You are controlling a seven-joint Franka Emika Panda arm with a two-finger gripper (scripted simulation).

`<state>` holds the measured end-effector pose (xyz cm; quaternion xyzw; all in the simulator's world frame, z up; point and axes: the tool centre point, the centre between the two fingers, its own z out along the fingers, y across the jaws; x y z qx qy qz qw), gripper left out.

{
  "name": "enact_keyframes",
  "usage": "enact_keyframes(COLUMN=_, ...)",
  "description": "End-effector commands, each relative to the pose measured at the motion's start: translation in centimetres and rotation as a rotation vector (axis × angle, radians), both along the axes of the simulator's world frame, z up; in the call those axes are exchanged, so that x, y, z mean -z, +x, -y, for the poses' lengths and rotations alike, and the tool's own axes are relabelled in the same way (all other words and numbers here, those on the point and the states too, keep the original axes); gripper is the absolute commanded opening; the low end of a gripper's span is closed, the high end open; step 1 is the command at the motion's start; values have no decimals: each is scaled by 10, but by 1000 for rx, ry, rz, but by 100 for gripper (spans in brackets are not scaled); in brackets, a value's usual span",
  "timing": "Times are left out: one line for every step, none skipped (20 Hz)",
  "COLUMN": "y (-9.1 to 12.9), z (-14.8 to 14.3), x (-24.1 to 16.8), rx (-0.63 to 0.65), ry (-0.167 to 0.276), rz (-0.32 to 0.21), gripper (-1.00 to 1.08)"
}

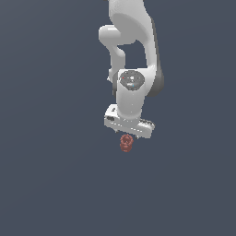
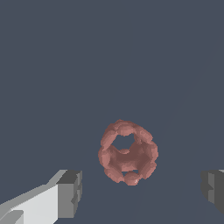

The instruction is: Pick up the object and move it to a goal position.

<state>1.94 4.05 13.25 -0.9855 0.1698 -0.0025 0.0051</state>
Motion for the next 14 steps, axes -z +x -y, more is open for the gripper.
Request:
enact_keyframes(y=1, z=-1, x=5, rx=54, ry=-2, rz=-2, gripper=100)
enact_keyframes(y=2, z=-1, x=6, rx=72, ry=-3, rz=-3, gripper=100)
enact_keyframes(y=2, z=-1, x=8, rx=89, ry=-4, rz=-4, gripper=100)
enact_keyframes(y=2, z=-1, x=9, rx=104, ry=-4, rz=-4, gripper=100)
enact_keyframes(y=3, z=-2, x=10, rx=118, ry=-5, rz=-5, gripper=100)
enact_keyframes(y=3, z=-2, x=11, rx=130, ry=-6, rz=-6, gripper=100)
enact_keyframes(y=3, z=-2, x=12, rx=142, ry=-6, rz=-6, gripper=100)
enact_keyframes(y=3, z=-2, x=13, rx=151, ry=-7, rz=-6, gripper=100)
enact_keyframes(y=4, z=-2, x=14, rx=160, ry=-7, rz=-7, gripper=100)
enact_keyframes(y=4, z=-2, x=14, rx=167, ry=-8, rz=-7, gripper=100)
enact_keyframes(y=4, z=-2, x=15, rx=173, ry=-8, rz=-7, gripper=100)
enact_keyframes(y=4, z=-2, x=15, rx=178, ry=-8, rz=-7, gripper=100)
enact_keyframes(y=4, z=-2, x=16, rx=181, ry=-8, rz=-7, gripper=100)
enact_keyframes(y=4, z=-2, x=16, rx=183, ry=-8, rz=-7, gripper=100)
